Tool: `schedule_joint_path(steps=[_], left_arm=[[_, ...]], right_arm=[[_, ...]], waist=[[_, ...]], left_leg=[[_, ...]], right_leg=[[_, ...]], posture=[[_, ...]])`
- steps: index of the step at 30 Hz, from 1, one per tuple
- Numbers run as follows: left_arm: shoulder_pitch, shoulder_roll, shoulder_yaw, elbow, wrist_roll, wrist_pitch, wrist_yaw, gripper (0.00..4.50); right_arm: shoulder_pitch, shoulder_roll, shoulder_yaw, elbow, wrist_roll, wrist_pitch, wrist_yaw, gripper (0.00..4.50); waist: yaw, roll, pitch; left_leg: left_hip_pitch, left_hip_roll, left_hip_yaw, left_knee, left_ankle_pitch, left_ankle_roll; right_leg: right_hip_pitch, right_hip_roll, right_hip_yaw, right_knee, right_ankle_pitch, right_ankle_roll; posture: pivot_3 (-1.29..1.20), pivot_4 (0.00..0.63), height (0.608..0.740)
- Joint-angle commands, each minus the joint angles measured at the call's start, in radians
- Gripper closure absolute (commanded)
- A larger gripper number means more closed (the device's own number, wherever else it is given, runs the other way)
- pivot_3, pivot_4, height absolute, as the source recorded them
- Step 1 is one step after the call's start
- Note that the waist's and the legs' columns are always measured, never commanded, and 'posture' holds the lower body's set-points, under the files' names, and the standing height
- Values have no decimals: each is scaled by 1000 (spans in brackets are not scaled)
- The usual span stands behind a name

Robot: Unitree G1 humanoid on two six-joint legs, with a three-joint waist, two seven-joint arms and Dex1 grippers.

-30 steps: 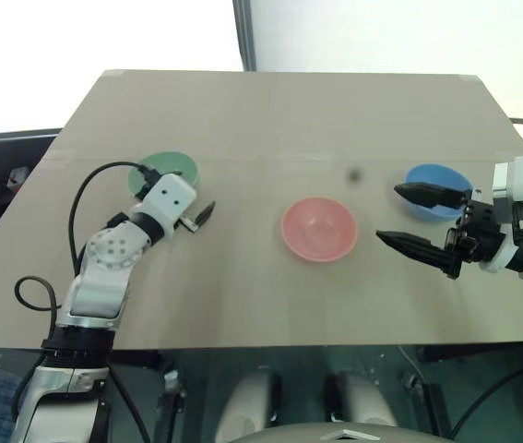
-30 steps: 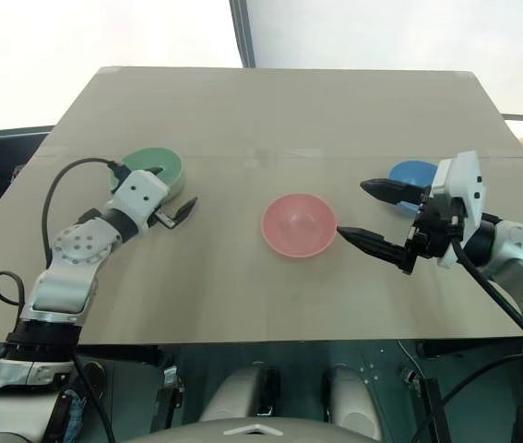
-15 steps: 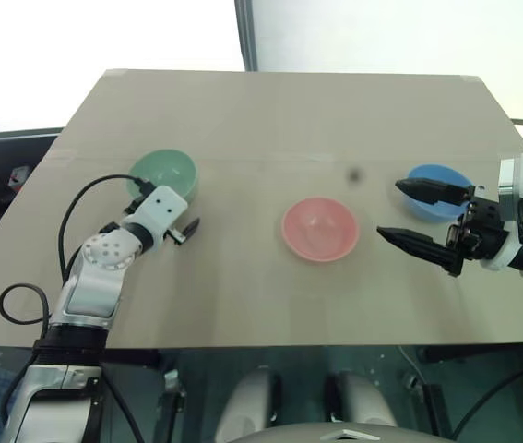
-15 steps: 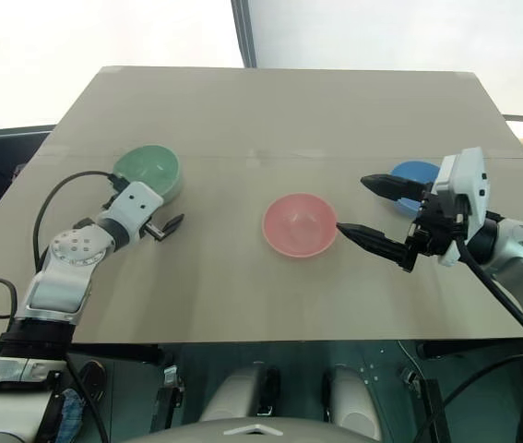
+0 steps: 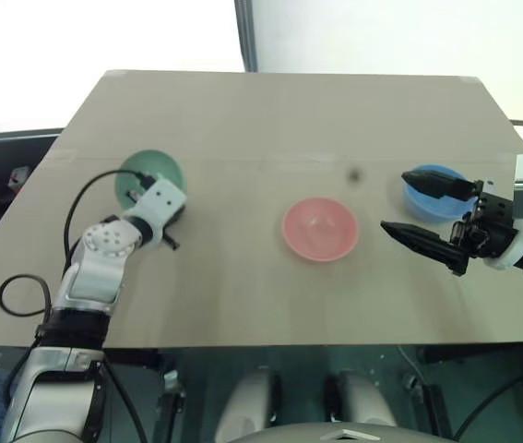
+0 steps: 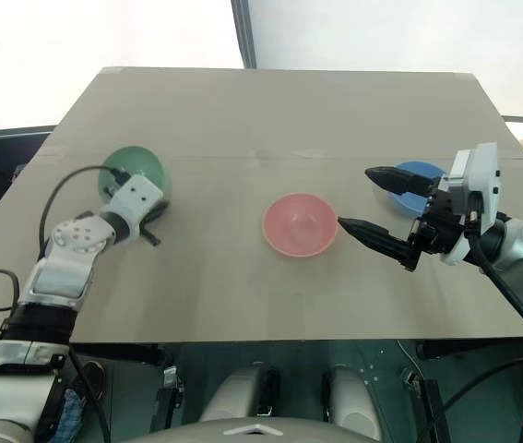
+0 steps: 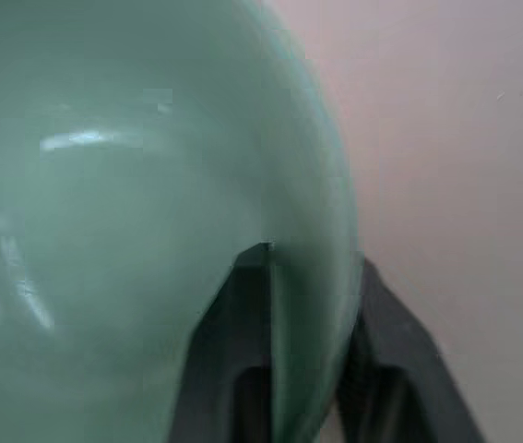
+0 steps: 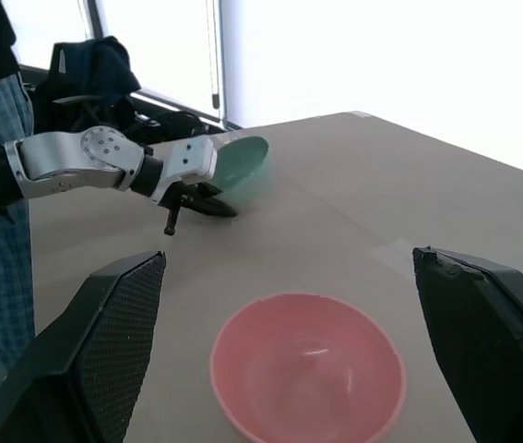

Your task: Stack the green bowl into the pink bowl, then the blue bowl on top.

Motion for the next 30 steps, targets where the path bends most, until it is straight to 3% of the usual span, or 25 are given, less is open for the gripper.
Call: schedule_joint_path(steps=[1,19,30], left_arm=[[0,-5,-10,1,-2,-9,-18,4468],[-11,-29,-36,-45,-24,-56,-86,4468],[-157,-74,-113,-119,-89,-359,-279,4468]], right_arm=[[3,-18,-26,-30,15,-33,-6,0],[20,-33,-20,-20,18,-67,-6,0],[38,-40,-20,-21,19,-65,-5,0]], waist=[[-1,0,0],[2,-1,-1],[-1,-1,0]], left_leg=[[0,0,0,0,0,0],[0,0,0,1,0,0],[-2,0,0,1,1,-2]], right_leg=[[0,0,0,0,0,0],[0,0,0,1,0,0],[-1,0,0,0,0,0]], posture=[[0,150,740],[0,150,740],[0,150,740]])
